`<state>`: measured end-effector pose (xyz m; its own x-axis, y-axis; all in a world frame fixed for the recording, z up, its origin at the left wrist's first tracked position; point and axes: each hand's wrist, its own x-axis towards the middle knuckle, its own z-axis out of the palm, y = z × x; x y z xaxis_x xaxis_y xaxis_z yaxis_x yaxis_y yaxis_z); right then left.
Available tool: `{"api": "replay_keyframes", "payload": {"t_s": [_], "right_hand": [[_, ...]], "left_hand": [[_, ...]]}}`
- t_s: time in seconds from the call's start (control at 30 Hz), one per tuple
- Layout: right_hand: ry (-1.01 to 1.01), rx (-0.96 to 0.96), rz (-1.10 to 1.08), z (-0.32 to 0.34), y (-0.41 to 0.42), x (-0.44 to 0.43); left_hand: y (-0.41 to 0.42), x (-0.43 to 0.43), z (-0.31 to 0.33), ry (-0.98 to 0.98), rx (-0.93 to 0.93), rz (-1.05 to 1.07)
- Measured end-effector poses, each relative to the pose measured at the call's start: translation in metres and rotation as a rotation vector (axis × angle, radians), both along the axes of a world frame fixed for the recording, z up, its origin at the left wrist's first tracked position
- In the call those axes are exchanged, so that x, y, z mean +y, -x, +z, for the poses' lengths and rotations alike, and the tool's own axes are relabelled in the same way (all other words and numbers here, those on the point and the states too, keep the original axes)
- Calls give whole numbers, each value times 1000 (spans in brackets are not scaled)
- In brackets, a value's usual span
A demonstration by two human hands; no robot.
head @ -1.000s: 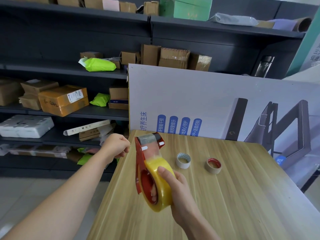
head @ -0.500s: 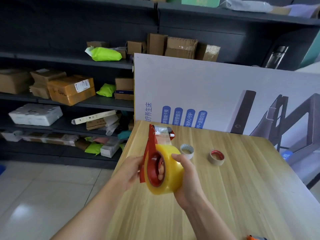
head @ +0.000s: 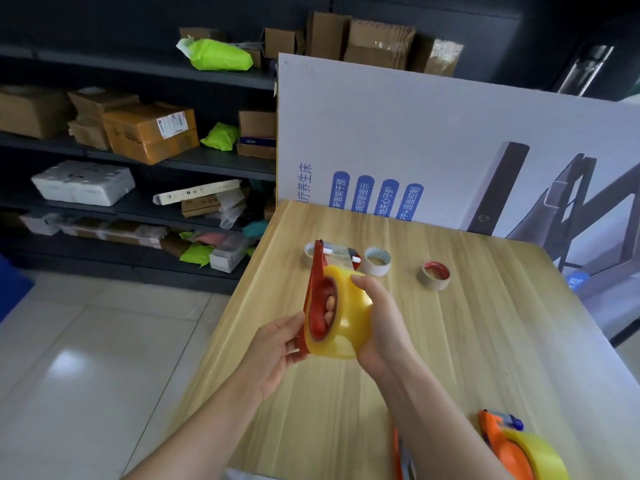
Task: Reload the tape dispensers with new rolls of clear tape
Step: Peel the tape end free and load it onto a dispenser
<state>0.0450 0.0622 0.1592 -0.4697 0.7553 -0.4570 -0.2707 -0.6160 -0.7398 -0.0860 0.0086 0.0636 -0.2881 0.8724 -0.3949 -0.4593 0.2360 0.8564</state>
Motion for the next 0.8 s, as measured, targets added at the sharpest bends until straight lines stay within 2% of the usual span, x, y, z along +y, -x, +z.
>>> {"api": "replay_keyframes", "payload": {"t_s": [0.13,0.37,0.6,0.8], "right_hand": [[72,-39,-19,-16,2,-15],[80,-352,-67,-73,9,-52],[137,-493,17,-131,5,-78],[213,-541,75,-151,1,-70]], "left_hand": [[-12,-26,-13,62,-41,-29],[-29,-76,-57,307,-177,-24],[-35,-107,-93,518,-253,-49],[-42,-102,-115,624,-315,-12]]}}
